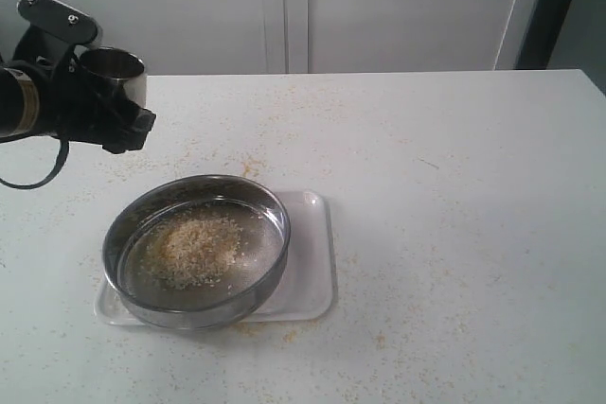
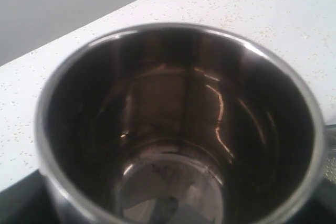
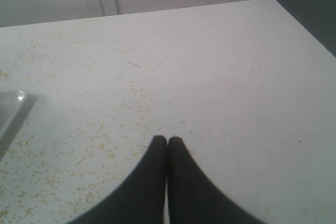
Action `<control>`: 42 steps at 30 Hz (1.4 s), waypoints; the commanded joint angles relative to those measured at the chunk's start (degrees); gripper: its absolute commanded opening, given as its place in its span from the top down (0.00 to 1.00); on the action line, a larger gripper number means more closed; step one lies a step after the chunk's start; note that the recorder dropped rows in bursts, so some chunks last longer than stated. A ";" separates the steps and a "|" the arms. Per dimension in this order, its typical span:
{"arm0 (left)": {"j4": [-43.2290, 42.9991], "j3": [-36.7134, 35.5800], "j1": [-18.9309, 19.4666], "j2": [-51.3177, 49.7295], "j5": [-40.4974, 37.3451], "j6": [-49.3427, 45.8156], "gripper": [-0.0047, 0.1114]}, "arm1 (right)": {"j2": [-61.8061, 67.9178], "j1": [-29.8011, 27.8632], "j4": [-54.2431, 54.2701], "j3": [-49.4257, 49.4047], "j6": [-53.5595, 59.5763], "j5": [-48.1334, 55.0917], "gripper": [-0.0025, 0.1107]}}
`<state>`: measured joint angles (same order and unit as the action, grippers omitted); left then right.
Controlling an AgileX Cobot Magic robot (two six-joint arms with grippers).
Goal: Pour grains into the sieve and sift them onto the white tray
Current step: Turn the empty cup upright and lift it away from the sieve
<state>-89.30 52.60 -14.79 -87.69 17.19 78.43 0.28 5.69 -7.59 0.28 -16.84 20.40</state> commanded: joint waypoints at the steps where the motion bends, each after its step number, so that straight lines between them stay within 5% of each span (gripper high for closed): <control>1: 7.29 -0.89 2.32 0.83 2.89 -7.38 0.96 | -0.28 -0.51 -0.15 -0.28 -0.06 -0.88 0.98; 17: 57.78 -14.30 9.48 -0.48 22.16 -51.06 0.96 | -0.28 -0.51 -0.15 -0.28 -0.06 -0.88 0.98; 28: 74.36 -14.54 9.48 -12.03 31.55 -57.69 0.96 | -0.28 -0.51 -0.15 -0.28 -0.06 -0.88 0.98; 35: 75.53 -12.81 9.48 -17.25 35.10 -57.41 0.96 | -0.28 -0.51 -0.15 -0.28 -0.06 -0.88 0.98; 42: 75.53 -6.08 9.48 -22.01 30.01 -54.34 0.96 | -0.28 -0.51 -0.15 -0.28 -0.06 -0.88 0.98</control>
<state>-14.40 43.98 -5.44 -108.31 48.91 23.22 0.28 5.69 -7.59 0.28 -16.84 20.40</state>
